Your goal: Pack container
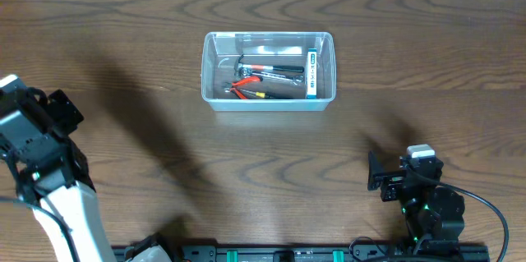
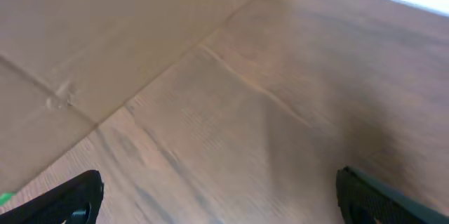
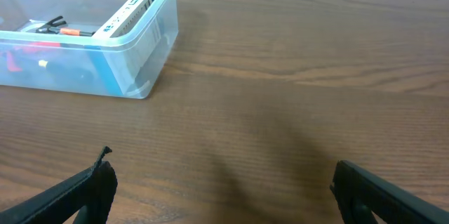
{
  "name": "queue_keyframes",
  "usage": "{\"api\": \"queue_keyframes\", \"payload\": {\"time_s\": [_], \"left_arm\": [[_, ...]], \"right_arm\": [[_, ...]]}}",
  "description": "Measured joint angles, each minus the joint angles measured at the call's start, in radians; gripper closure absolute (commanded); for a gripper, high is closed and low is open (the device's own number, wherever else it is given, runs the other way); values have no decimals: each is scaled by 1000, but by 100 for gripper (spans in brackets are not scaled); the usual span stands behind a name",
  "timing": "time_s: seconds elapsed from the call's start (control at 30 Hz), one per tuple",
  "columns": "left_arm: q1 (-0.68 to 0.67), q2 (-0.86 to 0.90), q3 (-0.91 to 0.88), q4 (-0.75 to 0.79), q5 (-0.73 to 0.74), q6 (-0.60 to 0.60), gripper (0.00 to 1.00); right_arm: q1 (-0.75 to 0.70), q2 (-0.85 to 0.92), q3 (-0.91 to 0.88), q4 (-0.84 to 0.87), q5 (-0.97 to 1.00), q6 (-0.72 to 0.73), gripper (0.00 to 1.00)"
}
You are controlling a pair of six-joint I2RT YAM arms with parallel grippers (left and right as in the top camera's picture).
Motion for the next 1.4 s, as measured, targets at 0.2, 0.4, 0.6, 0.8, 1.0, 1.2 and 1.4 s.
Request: {"api": "queue_keyframes", "payload": {"time_s": [0.2,0.4,0.6,0.8,1.0,1.2,1.4], "left_arm": [[-248,-232,0,-86,2,1,2],[-342,-385,0,-135,0,19,2],[-380,-425,-24,-150,42,-3,2],[-464,-551,-250,-40,137,-97,2],[-499,-719,-565,222,170,-227,2],[-500,-852,-714,242,181,-297,2],[-500,-945,-757,248,181,-316,2]], "right_arm": [[0,0,0,0,0,0,1],[0,0,0,0,0,0,1],[0,0,0,0,0,0,1],[0,-1,0,0,0,0,1],[0,-2,0,0,0,0,1],[0,-2,0,0,0,0,1],[0,-2,0,0,0,0,1]]}}
